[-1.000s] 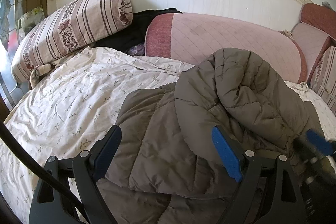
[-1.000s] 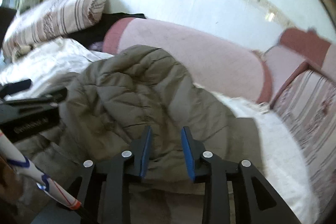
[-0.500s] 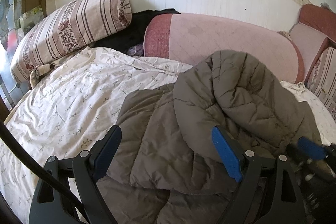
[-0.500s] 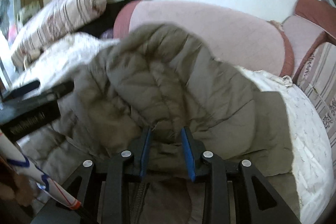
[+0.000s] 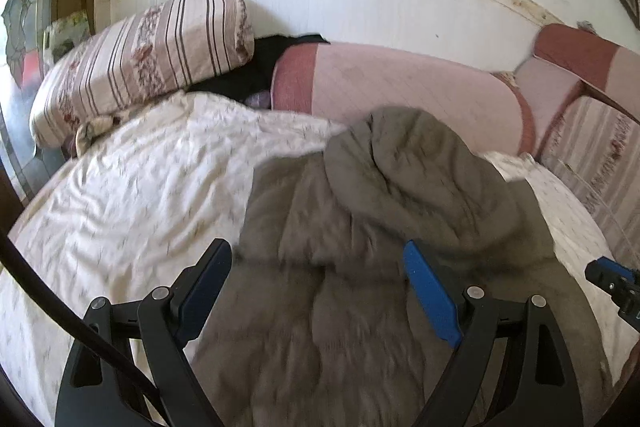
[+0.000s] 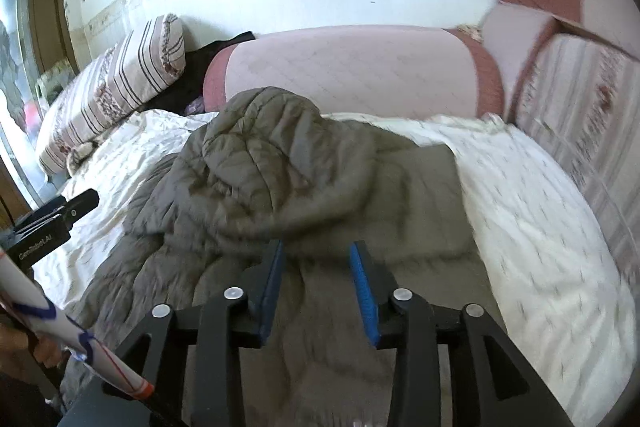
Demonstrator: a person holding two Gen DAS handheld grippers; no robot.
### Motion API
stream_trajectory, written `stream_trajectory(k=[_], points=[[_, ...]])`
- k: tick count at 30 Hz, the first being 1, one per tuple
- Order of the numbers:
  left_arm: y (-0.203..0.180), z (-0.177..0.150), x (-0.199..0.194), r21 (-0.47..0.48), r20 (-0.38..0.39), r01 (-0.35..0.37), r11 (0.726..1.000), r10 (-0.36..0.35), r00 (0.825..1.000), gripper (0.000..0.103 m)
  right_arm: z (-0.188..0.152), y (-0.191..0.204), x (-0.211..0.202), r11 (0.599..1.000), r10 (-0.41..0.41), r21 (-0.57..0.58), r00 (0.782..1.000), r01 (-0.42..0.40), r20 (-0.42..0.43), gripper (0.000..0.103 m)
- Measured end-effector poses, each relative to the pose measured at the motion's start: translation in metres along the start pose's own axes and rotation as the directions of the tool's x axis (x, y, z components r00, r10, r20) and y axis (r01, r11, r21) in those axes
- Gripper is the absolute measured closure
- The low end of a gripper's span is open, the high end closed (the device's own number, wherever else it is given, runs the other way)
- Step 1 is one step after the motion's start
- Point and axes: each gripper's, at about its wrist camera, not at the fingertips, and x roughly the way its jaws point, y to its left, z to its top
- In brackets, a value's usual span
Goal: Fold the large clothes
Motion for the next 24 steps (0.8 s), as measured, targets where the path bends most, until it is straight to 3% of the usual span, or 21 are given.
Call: stream_trajectory(k=[3, 9, 11, 18, 24], points=[[0.004, -0.038, -0.020, -0.001, -0.054, 0.022, 1.000, -0.022, 0.998, 0.016, -0.036, -0.015, -0.026, 0.998, 0.011, 0.055, 1.000, -0.010, -0.027, 0.062], [0.005, -0.113, -0.042, 0.022, -0.171, -0.003, 1.000, 0.007, 0.985, 0.016, -0.106, -0.032, -0.045, 0.994, 0.014, 0.110, 0.992, 0.000, -0.123, 0.062], [0.005, -0.127, -0.048, 0.032, -0.175, -0.021, 0.999, 0.026, 0.984, 0.016, -0.124, -0.035, -0.050, 0.993, 0.016, 0.122, 0.989, 0.002, -0.147, 0.062], [-0.003, -0.161, -0.030, 0.081, -0.270, -0.059, 0.995, 0.079, 0.960, 0.016, -0.157, -0.036, -0.052, 0.994, 0.005, 0.104, 0.980, 0.016, -0.197, 0.062], [-0.009, -0.163, -0.031, 0.104, -0.253, -0.083, 0.991, 0.107, 0.962, 0.016, -0.170, -0.040, -0.041, 0.993, 0.026, 0.121, 0.972, 0.003, -0.232, 0.062]])
